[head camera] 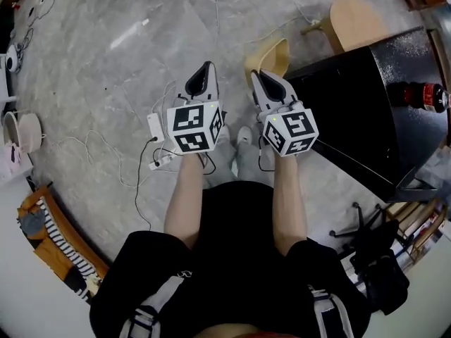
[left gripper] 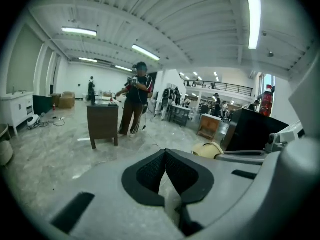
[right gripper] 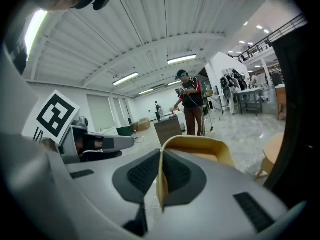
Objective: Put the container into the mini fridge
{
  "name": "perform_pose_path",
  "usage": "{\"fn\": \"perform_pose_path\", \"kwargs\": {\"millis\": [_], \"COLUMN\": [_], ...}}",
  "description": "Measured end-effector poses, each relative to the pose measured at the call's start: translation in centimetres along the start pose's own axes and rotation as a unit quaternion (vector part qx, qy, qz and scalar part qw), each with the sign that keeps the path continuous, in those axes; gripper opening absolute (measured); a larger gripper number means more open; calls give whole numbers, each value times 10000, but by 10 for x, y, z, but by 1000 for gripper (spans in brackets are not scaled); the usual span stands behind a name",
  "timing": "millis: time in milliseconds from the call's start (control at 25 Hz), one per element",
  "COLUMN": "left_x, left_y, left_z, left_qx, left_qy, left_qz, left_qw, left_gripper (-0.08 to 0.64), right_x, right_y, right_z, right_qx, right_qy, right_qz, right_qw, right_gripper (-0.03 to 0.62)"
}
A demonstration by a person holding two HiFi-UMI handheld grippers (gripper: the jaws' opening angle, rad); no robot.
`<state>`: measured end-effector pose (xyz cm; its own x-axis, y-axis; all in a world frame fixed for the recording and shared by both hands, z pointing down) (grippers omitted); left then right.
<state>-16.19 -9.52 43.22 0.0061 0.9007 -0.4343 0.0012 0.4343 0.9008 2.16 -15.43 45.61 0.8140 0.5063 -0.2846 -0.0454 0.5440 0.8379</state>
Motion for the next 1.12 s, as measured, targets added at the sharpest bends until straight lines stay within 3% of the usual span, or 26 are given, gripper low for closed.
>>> {"fn": "perform_pose_path", "kwargs": {"millis": [200, 400, 760, 1120], "left_x": [-23, -40, -47, -36], "left_y": [27, 34, 45, 44], "left_z": [11, 27, 55, 78], "left_qx": [-126, -354, -722, -1190], "left_qy": [327, 750, 1329, 1746], "left_qz": [-424, -701, -1008, -1175], "left_qw": [9985, 9941, 9833, 9703], "left_gripper": [5, 5, 5, 5], "right_x": [8, 32, 66, 75], "right_y": [42, 81, 116, 133], "right_z": [20, 45, 119, 211], "right_qx": [184, 639, 1956, 2397], "right_qy": [262, 768, 1428, 2016], "right_qz": [-629, -1444, -2549, -3051], "right_qw": [9975, 9845, 9362, 8993], "right_gripper": [21, 21, 21, 21]}}
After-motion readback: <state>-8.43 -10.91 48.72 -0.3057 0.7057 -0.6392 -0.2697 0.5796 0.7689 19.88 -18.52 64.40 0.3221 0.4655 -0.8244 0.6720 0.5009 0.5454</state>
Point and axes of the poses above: the fingertips, and each gripper's own axes: x backward along the fingers, z to its right, y out of its underside, the point moved 10 cm from there along x, backward along the fingers, and after that the axes turned 11 degrees about -x, right-handed, at the moved point
